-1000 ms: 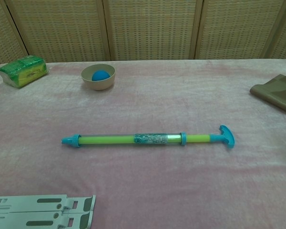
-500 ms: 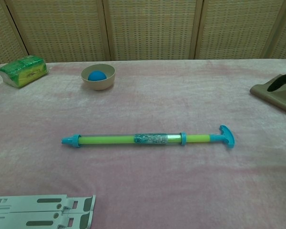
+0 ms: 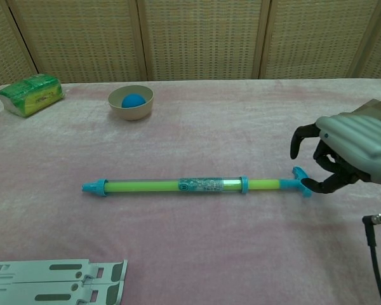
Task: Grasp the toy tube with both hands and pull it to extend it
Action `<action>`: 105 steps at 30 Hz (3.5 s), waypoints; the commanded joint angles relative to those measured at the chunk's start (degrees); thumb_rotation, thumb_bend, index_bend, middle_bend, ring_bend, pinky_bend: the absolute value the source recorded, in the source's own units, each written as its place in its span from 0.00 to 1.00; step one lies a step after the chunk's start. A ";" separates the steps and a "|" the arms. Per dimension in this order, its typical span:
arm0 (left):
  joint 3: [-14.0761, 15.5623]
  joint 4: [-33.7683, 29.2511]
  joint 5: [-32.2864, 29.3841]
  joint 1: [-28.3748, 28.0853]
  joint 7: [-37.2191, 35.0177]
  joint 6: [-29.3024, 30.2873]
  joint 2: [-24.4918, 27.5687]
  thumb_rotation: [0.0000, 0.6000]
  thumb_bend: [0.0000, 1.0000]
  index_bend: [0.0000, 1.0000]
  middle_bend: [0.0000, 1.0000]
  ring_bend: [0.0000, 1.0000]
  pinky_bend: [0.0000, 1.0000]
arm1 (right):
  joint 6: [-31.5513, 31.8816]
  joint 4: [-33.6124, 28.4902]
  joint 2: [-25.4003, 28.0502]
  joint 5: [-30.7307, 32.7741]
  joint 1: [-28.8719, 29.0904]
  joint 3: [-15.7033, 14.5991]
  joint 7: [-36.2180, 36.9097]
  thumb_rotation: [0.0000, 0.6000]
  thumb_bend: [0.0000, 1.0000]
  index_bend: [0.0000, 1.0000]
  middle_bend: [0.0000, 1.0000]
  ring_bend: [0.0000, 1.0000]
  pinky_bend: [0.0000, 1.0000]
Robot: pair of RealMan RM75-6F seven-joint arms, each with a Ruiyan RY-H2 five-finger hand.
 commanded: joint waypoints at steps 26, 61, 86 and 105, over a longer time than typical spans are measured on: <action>-0.59 1.05 -2.47 -0.81 -1.34 -2.28 -0.07 1.00 0.14 0.00 0.00 0.00 0.00 | -3.43 11.73 -10.09 11.30 7.06 2.57 -4.85 1.00 0.51 0.47 0.99 0.99 0.59; -0.71 0.30 -3.17 -1.52 -0.29 -3.00 -0.45 1.00 0.14 0.00 0.00 0.00 0.00 | 2.30 0.45 -5.52 10.94 9.30 2.72 -10.06 1.00 0.60 0.82 1.00 1.00 0.61; -10.03 -12.73 -19.26 -13.48 12.58 -15.48 -0.31 1.00 0.34 0.42 0.88 0.79 0.70 | 5.34 -5.10 -5.24 15.81 12.09 4.39 -17.63 1.00 0.61 0.82 1.00 1.00 0.63; -10.50 -16.73 -32.77 -20.81 20.73 -17.80 -2.78 1.00 0.26 0.37 0.89 0.80 0.72 | 6.43 -3.27 -7.85 18.51 14.50 4.26 -18.82 1.00 0.61 0.82 1.00 1.00 0.63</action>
